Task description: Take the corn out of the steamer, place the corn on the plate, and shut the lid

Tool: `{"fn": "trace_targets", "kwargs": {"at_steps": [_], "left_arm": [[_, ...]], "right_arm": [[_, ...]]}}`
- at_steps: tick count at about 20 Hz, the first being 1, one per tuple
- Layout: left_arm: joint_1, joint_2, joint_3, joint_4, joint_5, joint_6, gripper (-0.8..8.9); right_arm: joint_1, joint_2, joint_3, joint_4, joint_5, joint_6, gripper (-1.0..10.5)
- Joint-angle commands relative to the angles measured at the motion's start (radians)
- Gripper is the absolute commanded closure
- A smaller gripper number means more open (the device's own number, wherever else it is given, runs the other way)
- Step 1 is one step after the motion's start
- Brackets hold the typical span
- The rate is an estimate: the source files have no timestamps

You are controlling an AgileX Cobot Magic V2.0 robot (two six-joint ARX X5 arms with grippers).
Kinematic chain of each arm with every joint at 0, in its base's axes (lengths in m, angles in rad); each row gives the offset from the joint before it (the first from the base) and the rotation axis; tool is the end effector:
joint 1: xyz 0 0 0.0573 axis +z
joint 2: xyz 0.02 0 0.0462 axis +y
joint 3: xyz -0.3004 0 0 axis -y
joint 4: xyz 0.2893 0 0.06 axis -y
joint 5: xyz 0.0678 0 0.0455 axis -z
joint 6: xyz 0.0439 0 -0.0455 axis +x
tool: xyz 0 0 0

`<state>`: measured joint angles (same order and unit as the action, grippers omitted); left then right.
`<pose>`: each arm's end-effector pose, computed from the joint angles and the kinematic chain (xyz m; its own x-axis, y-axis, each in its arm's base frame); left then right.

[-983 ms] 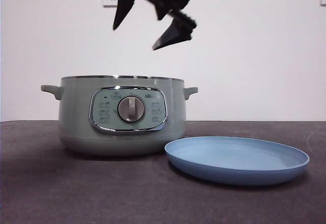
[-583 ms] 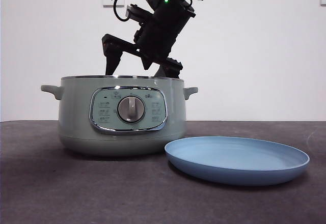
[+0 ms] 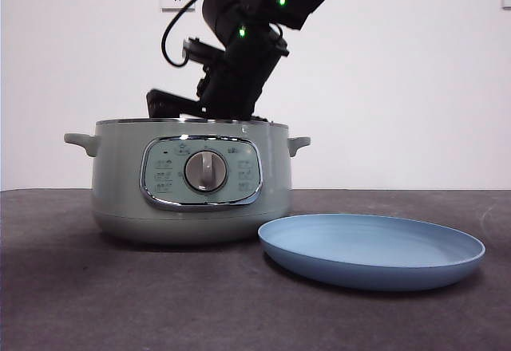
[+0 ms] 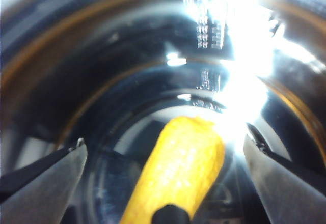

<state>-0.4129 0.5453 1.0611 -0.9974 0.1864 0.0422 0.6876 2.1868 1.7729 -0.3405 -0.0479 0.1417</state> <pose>0.0733 -0.0410 0.4028 0.7233 -0.5192 -0.4552 0.5622 0.8256 -0.0484 0.4345 0.3595 0.2108 0.5321 0.4990 -0.6841 -0.5796 0.8036 0.1354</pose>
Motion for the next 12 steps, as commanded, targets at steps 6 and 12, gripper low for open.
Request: {"fn": "trace_targets", "kwargs": {"at_steps": [6,12], "left_arm": [[0.0,-0.011,0.008,0.037,0.006,0.015,8.22],[0.0,-0.011,0.008,0.029,0.005,0.014,8.22]], "right_arm": [[0.008,0.048,-0.002,-0.014,0.033,0.0,5.8],[0.008,0.048,-0.002,-0.045,0.055,-0.004,9.6]]}}
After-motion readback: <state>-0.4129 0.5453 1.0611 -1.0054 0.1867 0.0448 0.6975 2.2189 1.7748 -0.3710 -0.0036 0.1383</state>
